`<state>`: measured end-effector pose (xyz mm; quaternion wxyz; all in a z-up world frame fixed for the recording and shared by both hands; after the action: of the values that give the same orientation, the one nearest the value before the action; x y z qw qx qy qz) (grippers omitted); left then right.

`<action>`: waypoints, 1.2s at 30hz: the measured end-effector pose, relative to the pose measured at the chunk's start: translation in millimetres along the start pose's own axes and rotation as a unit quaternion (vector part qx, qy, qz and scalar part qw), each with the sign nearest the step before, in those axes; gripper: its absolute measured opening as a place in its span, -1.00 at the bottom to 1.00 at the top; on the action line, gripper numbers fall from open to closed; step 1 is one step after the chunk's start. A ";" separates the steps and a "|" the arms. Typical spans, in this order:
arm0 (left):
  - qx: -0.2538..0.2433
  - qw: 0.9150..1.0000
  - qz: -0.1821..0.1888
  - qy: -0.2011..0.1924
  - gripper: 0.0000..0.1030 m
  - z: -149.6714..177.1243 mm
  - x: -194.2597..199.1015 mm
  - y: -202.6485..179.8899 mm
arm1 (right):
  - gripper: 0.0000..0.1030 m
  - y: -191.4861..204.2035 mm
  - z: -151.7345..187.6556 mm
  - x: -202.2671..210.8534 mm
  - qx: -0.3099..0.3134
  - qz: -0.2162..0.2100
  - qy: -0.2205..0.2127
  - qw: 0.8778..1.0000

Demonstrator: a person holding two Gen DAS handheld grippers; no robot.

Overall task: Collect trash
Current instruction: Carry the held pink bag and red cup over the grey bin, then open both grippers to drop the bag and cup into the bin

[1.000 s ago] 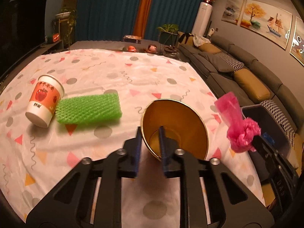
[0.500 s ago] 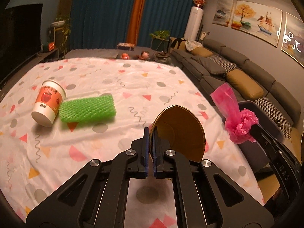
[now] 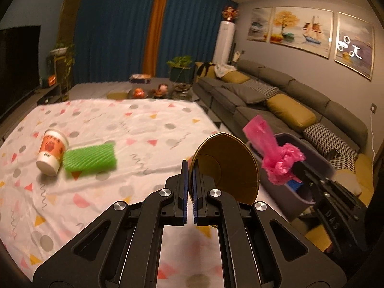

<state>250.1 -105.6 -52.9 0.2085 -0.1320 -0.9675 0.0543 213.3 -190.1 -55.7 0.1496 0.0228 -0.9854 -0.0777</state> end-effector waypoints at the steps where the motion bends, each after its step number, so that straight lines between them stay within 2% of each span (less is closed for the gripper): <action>1: -0.004 1.000 0.005 -0.003 -0.96 -1.4 0.5 -9.0 | -0.96 -4.4 -0.9 2.2 -0.001 0.003 -0.002 1.000; 9: -0.028 0.999 0.043 -0.009 -0.96 -5.6 -7.2 -70.1 | -0.96 -60.0 -12.6 20.2 -0.014 0.048 -0.021 0.999; 18: -0.045 0.995 0.085 -0.012 -0.96 -6.6 -39.0 -138.0 | -0.96 -134.6 -21.8 26.1 -0.039 0.109 -0.039 0.992; 24: -0.049 0.994 0.099 -0.006 -0.95 -2.6 -66.5 -162.0 | -0.96 -152.6 -22.1 21.3 -0.049 0.120 -0.041 0.991; 36: -0.049 0.990 0.131 0.032 -0.95 19.5 -101.3 -174.0 | -0.96 -158.1 -13.7 6.7 -0.049 0.120 -0.029 0.991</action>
<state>290.4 -301.7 -82.2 0.2239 -0.2692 -0.9362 0.0289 214.5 -348.6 -66.2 0.1297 -0.1050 -0.9800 -0.1085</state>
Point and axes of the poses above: each gripper's, at about its wrist camera, not at the fingertips, and x roughly against the way its jaws point, y to its left, z to its underside, the point moved 9 cm from there along -x, roughly the way its jaws point, and after that the axes turned 7 degrees about -y, right-handed, at the moved point
